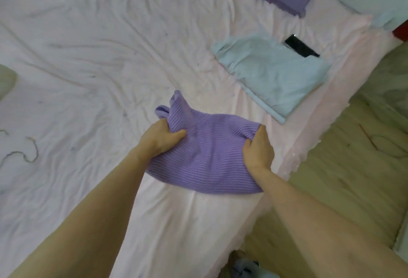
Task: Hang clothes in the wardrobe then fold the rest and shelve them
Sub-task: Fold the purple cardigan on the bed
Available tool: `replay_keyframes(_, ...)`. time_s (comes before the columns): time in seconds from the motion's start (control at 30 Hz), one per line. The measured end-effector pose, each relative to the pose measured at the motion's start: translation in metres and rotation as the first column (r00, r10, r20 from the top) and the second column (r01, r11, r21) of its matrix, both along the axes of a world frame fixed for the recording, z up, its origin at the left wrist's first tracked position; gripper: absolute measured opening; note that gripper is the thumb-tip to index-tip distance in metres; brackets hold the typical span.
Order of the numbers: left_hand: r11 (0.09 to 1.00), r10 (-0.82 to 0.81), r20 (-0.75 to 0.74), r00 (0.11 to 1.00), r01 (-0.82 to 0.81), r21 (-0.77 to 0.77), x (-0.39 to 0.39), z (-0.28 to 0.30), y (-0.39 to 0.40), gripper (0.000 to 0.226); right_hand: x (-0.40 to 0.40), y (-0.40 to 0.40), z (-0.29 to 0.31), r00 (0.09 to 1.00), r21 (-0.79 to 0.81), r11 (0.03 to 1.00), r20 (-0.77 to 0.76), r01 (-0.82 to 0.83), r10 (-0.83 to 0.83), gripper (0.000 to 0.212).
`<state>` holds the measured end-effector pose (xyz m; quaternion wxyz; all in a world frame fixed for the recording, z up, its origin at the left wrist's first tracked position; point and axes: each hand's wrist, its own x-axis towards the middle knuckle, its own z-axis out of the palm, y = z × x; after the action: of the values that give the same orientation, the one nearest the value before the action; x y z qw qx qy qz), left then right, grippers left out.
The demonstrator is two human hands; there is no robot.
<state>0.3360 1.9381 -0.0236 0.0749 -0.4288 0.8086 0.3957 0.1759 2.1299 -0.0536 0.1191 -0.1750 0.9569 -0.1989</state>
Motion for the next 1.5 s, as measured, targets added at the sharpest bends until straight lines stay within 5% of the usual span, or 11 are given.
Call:
replay_keyframes(0.23,0.965,-0.02,-0.126,0.992,-0.013,-0.261,-0.115,0.075,-0.013,0.043,-0.105,-0.022,0.066,0.992,-0.159,0.985,-0.09,0.071,-0.086,0.047)
replay_keyframes(0.6,0.778,-0.212,0.032,0.977,0.189,-0.599,-0.396,0.089,-0.045,0.03,-0.3,-0.067,0.062,0.98,-0.425,0.888,-0.01,0.175,-0.198,0.051)
replay_keyframes(0.73,0.725,-0.262,0.13,0.956,0.284,-0.627,-0.458,0.058,-0.055,0.03,-0.329,-0.061,0.03,0.964,-0.378,0.887,0.119,0.266,-0.238,0.061)
replay_keyframes(0.9,0.768,-0.156,0.332,0.93,0.325,-0.552,-0.497,-0.006,-0.051,0.03,-0.352,-0.047,-0.011,0.857,-0.244,0.868,0.409,0.433,-0.312,0.067)
replay_keyframes(1.03,0.723,-0.122,0.359,0.925,0.331,-0.607,-0.517,-0.028,-0.054,0.03,-0.387,-0.05,-0.029,0.727,-0.442,0.666,0.648,0.601,-0.226,0.073)
replay_keyframes(1.1,0.715,-0.112,0.348,0.931,0.318,-0.623,-0.519,-0.036,-0.061,0.029,-0.401,-0.055,-0.038,0.732,-0.484,0.598,0.621,0.639,-0.28,0.076)
replay_keyframes(1.3,0.734,-0.047,0.288,0.956,0.229,-0.64,-0.512,-0.07,-0.071,0.028,-0.389,-0.057,-0.068,0.93,-0.324,0.88,0.244,0.347,-0.276,0.059)
replay_keyframes(1.5,0.76,-0.059,0.265,0.963,0.215,-0.613,-0.514,-0.092,-0.081,0.03,-0.379,-0.058,-0.095,0.958,-0.212,0.938,0.15,0.273,-0.245,0.032)
